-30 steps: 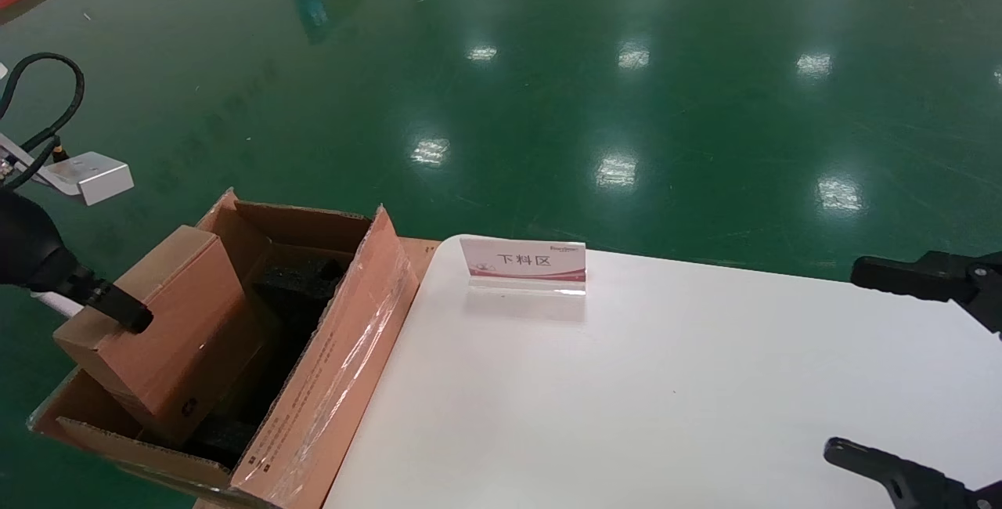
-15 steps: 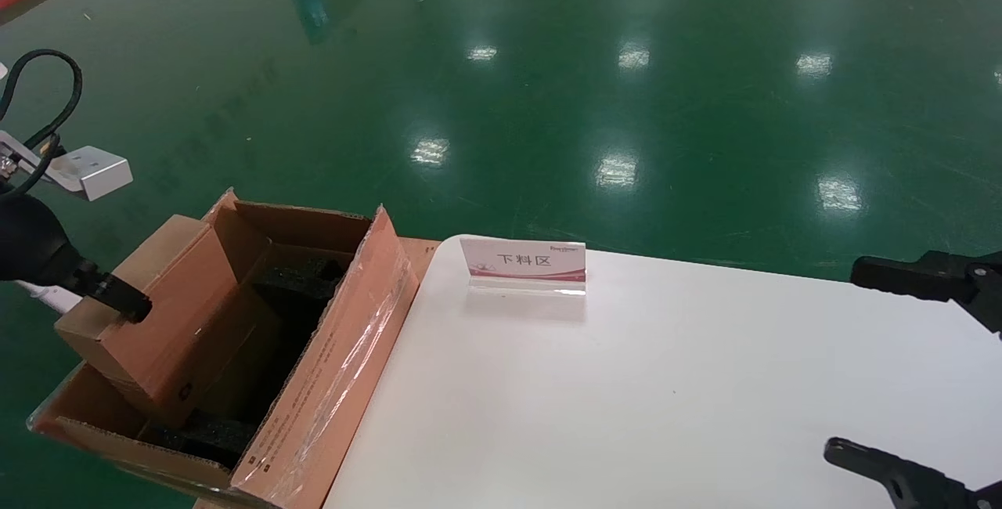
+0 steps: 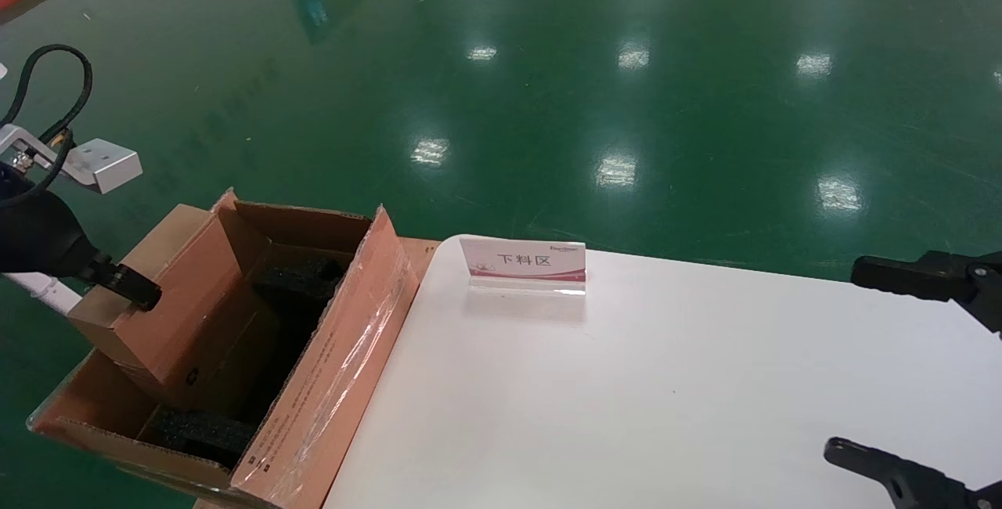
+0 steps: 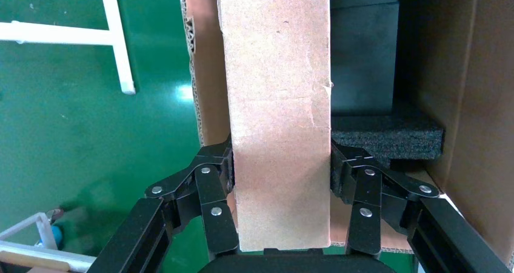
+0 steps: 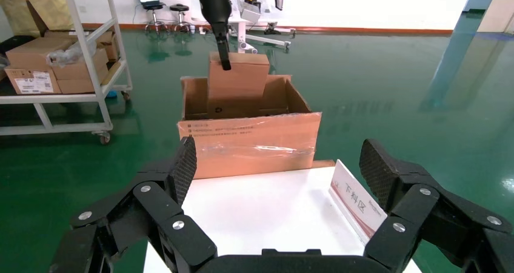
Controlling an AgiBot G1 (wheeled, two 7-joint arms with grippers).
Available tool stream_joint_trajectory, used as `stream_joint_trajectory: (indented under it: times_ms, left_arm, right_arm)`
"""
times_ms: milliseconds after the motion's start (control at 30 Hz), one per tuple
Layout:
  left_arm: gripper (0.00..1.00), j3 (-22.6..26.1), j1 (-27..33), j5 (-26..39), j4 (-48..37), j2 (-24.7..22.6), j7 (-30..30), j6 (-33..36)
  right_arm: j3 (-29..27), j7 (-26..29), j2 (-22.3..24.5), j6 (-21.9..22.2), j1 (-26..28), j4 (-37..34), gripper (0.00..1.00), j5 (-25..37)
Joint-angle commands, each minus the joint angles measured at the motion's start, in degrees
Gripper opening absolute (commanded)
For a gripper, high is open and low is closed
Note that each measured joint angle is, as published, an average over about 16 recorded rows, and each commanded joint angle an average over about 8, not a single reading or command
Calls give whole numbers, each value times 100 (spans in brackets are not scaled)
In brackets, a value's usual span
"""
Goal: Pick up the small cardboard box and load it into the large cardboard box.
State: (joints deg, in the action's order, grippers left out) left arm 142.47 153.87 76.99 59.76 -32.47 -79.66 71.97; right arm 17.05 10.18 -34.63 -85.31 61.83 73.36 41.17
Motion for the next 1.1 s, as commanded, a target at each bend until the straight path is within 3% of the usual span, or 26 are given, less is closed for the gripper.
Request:
stream_joint_trajectory:
  times_ms: [33, 1100]
  left_arm:
    - [0, 3, -22, 15, 22, -2, -35, -43]
    - [0, 211, -852, 420, 179, -178, -683, -816]
  right_arm:
    - [1, 0, 0, 0, 0, 0, 100, 0]
    - [10, -5, 4, 4, 2, 0, 100, -7]
